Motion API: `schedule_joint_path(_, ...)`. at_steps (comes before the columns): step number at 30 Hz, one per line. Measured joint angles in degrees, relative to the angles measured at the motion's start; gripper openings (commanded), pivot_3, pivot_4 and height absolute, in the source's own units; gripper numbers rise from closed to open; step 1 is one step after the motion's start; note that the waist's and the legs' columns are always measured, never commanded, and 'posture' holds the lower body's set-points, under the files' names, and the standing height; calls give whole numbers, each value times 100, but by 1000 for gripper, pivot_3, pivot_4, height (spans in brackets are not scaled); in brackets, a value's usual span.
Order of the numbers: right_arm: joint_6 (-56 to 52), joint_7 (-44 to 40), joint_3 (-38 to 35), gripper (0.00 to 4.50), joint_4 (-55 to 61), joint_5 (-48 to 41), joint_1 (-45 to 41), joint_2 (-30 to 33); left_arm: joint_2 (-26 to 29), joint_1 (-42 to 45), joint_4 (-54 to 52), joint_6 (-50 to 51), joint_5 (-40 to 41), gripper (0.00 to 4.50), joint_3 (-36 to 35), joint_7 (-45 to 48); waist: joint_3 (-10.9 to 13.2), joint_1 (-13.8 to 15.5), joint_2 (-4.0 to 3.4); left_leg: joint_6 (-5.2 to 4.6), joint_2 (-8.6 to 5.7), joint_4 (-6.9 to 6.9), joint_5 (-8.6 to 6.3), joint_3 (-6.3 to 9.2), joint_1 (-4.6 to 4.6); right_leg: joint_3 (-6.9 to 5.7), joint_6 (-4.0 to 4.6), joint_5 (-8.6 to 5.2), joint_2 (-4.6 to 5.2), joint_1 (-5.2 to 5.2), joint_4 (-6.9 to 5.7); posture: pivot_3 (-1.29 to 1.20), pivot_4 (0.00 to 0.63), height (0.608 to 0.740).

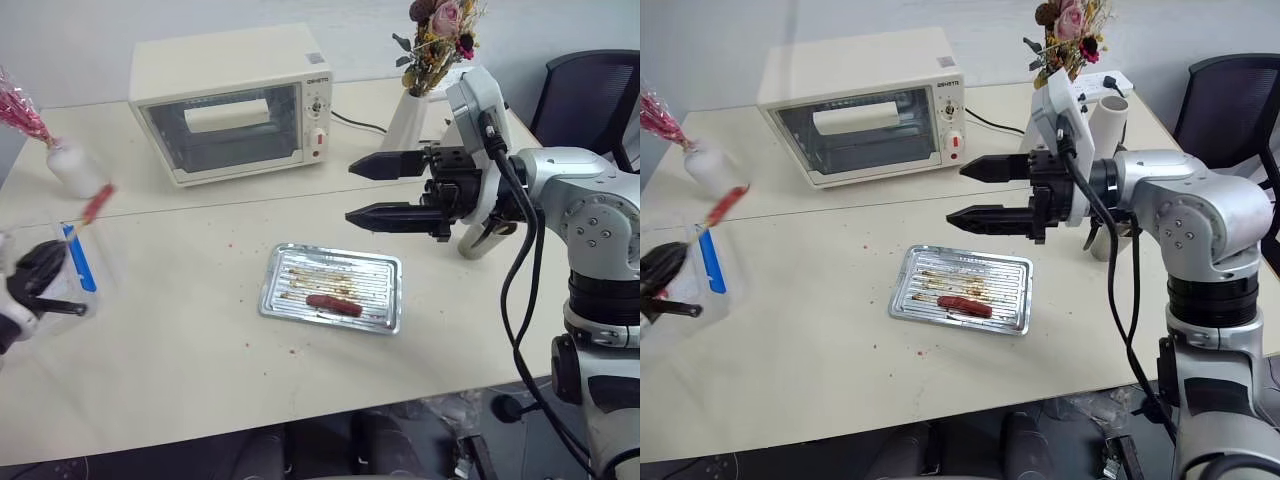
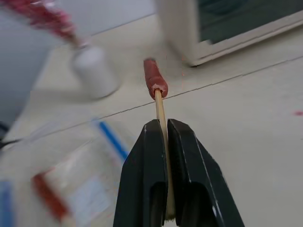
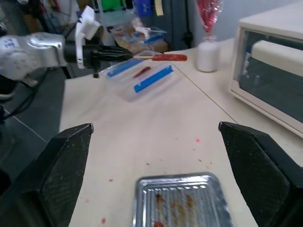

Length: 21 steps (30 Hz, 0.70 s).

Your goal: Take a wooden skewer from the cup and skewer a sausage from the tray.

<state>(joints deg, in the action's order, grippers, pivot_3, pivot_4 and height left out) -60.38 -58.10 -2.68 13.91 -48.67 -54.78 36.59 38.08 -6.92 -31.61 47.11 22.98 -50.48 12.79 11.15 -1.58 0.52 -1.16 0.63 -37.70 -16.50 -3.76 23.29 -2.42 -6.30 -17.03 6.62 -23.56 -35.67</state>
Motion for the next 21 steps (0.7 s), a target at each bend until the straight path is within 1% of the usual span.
schedule_joint_path(2,-60,70,0,4469,107,-115,-1,-27,-85,43,328,-56,-268,0,1,-263,-3,8,5,-2,-1,0,-2,2,0,2,1,0,4,1,1,0,150,740)
schedule_joint_path(7,-81,158,20,4469,146,-201,-9,-64,-193,342,902,-164,-632,0,378,-605,-21,3,34,-1,0,3,-7,5,0,-3,9,3,13,0,4,0,150,740)
schedule_joint_path(9,-72,174,28,4500,145,-201,-12,-65,-320,457,1002,-175,-707,582,467,-727,-22,-2,38,1,1,9,-7,4,0,-7,11,3,14,-3,6,0,150,740)
schedule_joint_path(10,-66,182,28,4500,144,-200,-13,-65,-357,459,1019,-182,-750,736,515,-768,-23,-2,38,3,1,11,-8,4,0,-10,12,3,14,-4,6,0,150,740)
schedule_joint_path(12,-27,189,36,4500,140,-197,-14,-67,-434,544,1031,-186,-763,1431,617,-810,-23,-7,38,9,5,18,-5,2,0,-18,13,3,14,-6,4,0,150,740)
schedule_joint_path(16,87,135,179,4500,114,-138,-31,-66,-367,506,942,-130,-755,2531,531,-756,-24,-26,40,32,8,30,7,-5,0,-26,16,4,12,-10,2,0,150,740)
schedule_joint_path(19,195,54,241,4500,56,-27,-30,11,-282,338,730,11,-614,2531,200,-505,-24,-15,40,32,9,33,7,-8,0,-30,17,3,13,-11,5,0,150,740)
schedule_joint_path(21,283,-35,247,4500,-2,56,-29,155,-167,211,516,191,-330,2531,-70,-206,-25,-14,42,32,9,32,6,-7,1,-30,19,3,15,-10,10,0,150,740)
